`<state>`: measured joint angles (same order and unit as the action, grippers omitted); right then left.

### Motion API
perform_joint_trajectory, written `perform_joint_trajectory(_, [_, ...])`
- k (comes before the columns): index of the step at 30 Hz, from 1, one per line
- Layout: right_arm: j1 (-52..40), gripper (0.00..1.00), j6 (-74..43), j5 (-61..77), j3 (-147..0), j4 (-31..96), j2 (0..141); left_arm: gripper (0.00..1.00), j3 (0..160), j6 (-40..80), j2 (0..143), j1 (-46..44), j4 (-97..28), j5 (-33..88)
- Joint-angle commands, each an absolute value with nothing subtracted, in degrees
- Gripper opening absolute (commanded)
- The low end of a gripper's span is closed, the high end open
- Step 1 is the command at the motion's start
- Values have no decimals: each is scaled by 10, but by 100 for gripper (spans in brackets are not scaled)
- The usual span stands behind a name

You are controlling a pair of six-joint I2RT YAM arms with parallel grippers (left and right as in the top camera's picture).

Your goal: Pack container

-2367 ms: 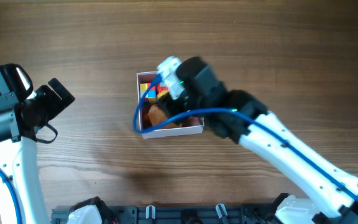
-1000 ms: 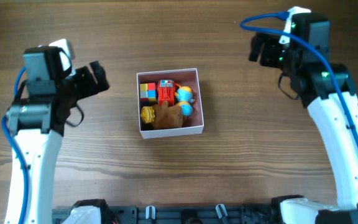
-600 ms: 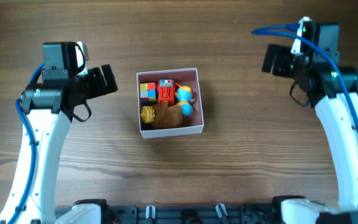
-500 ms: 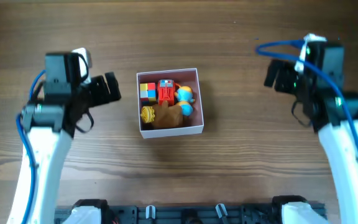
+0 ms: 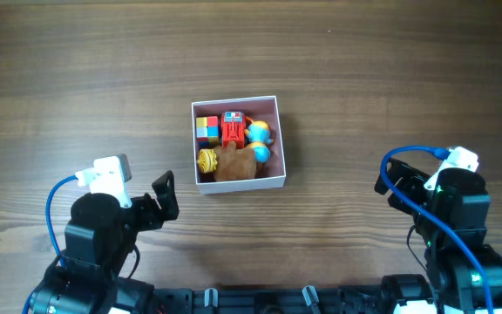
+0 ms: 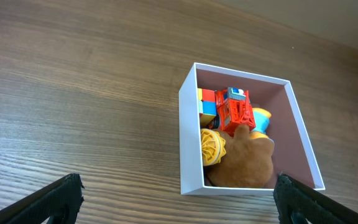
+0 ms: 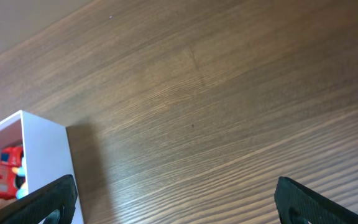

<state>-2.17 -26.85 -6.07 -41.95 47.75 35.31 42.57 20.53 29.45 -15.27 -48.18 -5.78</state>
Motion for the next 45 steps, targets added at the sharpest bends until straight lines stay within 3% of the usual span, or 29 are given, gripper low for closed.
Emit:
perform_joint_trajectory(1, [-20, 100, -305, -64, -416, 476, 366, 100, 421, 215, 293, -156, -481, -69])
perform_joint_trajectory(10, [-20, 100, -300, -66, -416, 479, 395, 100, 421, 215, 293, -156, -481, -69])
perform_joint_trajectory(17, [-20, 100, -150, -61, -380, 395, 199, 100, 421, 215, 293, -156, -481, -69])
perform_joint_trajectory(21, [-20, 100, -150, -31, -268, 298, 73, 100, 421, 215, 293, -156, -481, -69])
perform_joint_trajectory(25, [-24, 100, -147, 12, -131, 104, 3, 100, 421, 215, 293, -156, -481, -69])
perform_joint_trajectory(29, [-26, 100, -13, 61, -63, -18, 2, 100, 421, 215, 293, -156, -481, -69])
perform_joint_trajectory(33, [-40, 100, 76, 60, -29, -17, 2, 100, 421, 215, 293, -156, -481, -69])
perform_joint_trajectory(45, [-40, 100, 45, 57, -3, -3, 5, 100, 421, 215, 293, -156, -481, -69])
